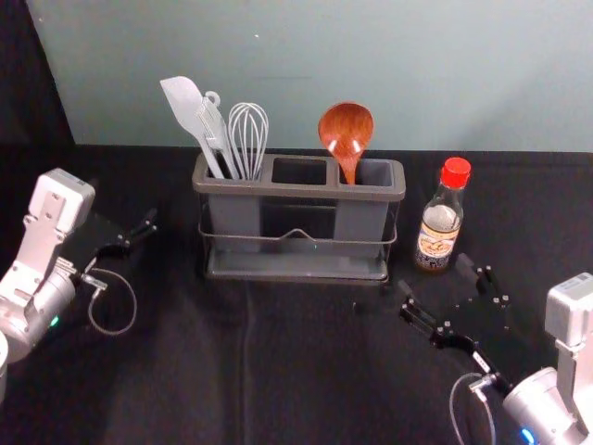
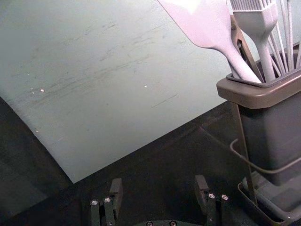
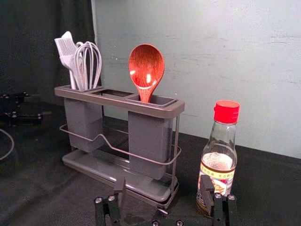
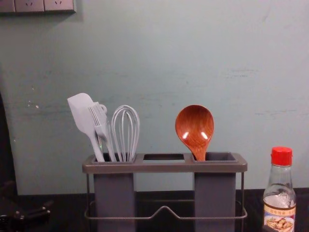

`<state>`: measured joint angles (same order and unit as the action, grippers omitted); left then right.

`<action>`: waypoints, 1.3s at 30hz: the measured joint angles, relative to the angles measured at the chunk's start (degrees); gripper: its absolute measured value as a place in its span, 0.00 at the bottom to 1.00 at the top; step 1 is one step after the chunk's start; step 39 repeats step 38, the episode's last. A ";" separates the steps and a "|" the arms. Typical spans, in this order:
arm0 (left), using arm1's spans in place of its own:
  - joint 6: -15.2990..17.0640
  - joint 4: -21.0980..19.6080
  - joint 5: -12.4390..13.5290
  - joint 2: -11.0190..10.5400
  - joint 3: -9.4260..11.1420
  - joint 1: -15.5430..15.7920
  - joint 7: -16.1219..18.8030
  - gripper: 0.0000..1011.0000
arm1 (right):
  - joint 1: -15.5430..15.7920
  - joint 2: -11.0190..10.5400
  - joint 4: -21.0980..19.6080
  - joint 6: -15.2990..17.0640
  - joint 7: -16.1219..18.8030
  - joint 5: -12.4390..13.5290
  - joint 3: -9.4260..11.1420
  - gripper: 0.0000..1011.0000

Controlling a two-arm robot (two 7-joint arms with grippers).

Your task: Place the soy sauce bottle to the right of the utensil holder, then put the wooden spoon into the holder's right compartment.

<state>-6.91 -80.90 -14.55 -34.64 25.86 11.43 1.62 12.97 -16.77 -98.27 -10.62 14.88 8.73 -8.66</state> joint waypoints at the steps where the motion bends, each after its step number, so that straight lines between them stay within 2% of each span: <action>1: 0.00 0.00 0.00 0.00 0.00 0.00 0.00 0.99 | 0.00 0.00 0.00 -0.01 -0.01 0.00 -0.01 0.99; 39: 0.00 0.00 0.00 0.00 0.00 0.00 0.00 0.99 | 0.03 0.00 -0.06 -0.14 -0.16 -0.06 -0.04 0.99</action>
